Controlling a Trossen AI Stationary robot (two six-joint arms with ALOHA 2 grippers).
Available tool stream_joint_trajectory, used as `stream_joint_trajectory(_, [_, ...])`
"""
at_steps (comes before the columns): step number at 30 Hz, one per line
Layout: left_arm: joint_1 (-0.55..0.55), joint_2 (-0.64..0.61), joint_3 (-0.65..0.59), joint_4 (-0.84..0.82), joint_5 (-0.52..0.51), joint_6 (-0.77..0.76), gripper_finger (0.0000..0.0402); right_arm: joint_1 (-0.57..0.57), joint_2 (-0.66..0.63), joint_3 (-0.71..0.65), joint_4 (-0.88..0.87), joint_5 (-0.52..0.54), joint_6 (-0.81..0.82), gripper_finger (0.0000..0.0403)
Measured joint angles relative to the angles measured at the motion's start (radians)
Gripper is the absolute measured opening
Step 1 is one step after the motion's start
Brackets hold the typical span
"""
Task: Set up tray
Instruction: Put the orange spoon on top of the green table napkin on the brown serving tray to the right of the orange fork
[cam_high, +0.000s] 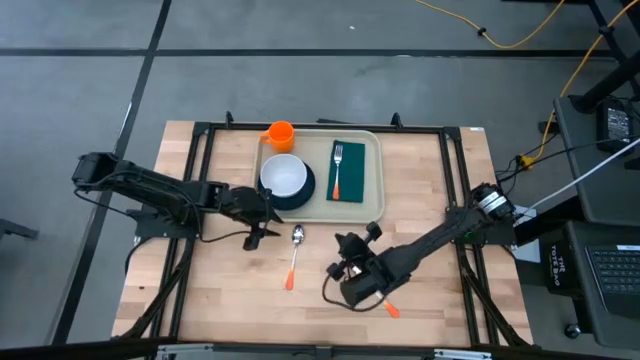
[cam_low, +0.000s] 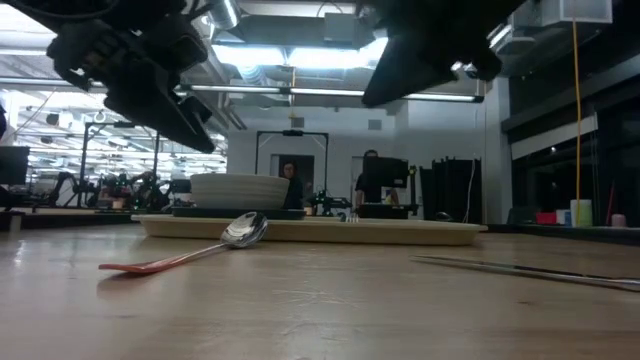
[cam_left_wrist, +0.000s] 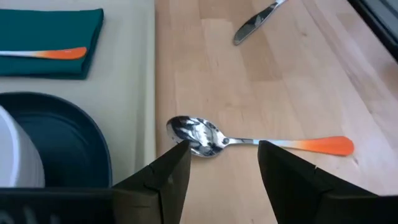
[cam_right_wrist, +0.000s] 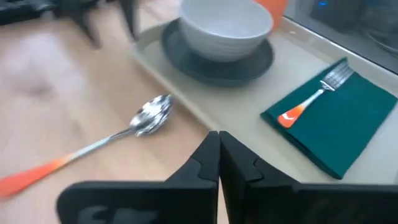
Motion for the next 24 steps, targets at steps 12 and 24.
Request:
stream_joint_trajectory(12, [0.006, 0.067, 0.025, -0.006, 0.002, -0.027, 0.0182, 0.013, -0.172, -0.414, 0.746, -0.095, -0.405, 0.0003])
stream_joint_trajectory(24, [0.035, 0.249, 0.104, -0.008, -0.039, -0.041, 0.0183, -0.041, -0.176, -0.473, 0.946, -0.195, -0.594, 0.0004])
